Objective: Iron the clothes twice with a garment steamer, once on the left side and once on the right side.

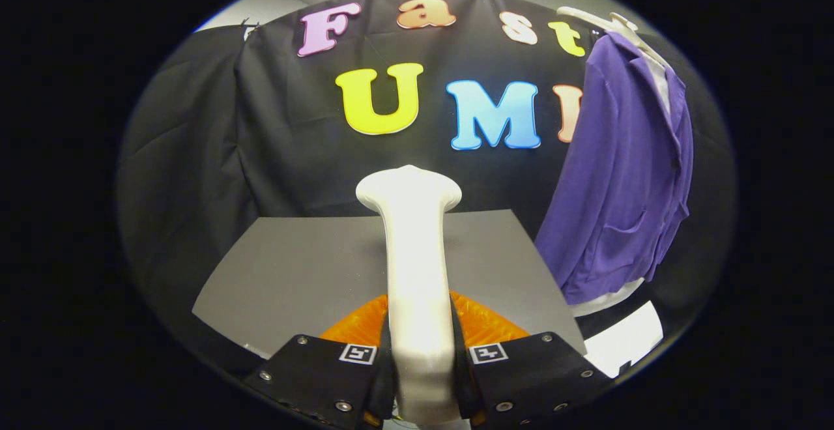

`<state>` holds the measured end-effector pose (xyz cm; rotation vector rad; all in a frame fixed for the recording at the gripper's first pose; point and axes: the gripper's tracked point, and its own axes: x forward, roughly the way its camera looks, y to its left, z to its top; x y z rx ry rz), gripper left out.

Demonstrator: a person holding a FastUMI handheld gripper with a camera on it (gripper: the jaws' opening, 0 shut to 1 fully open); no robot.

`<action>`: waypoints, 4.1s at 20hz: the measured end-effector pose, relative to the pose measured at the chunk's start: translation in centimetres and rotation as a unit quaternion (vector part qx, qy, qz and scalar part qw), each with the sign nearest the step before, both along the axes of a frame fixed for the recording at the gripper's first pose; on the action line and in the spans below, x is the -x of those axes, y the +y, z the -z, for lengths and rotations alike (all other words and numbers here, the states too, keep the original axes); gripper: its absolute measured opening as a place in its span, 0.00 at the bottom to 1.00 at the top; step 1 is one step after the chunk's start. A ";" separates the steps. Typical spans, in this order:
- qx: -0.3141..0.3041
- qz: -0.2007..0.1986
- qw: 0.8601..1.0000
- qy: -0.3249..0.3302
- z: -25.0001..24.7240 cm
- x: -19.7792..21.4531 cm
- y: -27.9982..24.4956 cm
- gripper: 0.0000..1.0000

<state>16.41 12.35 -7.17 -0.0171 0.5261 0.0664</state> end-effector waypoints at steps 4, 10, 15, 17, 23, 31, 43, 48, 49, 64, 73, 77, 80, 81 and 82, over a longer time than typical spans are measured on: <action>0.001 -0.026 0.999 -0.047 -2.5 5.2 -3.5 0.37; 0.005 -0.074 0.992 -0.106 -5.3 13.9 -8.7 0.37; 0.031 -0.098 0.983 -0.153 -6.8 18.5 -14.3 0.37; 0.028 -0.099 0.981 -0.162 -7.4 19.7 -16.1 0.37; 0.025 -0.071 0.979 -0.188 -10.5 18.7 -20.8 0.37; 0.030 0.002 0.975 -0.222 -14.8 10.9 -23.8 0.36; 0.068 0.171 0.952 -0.245 -16.0 0.2 -29.7 0.36; 0.092 0.217 0.942 -0.239 -14.4 -2.7 -31.9 0.36; 0.098 0.222 0.941 -0.235 -13.9 -3.1 -32.1 0.36; 0.196 0.248 0.936 -0.152 -3.7 -3.0 -33.6 0.36; 0.210 0.262 0.936 -0.106 2.8 -1.3 -33.9 0.36; 0.227 0.258 0.936 -0.078 6.1 -0.1 -34.2 0.36; 0.229 0.255 0.937 -0.058 8.5 0.5 -34.1 0.36; 0.225 0.255 0.939 -0.051 9.3 0.9 -34.2 0.36; 0.222 0.256 0.940 -0.046 10.0 1.0 -34.1 0.36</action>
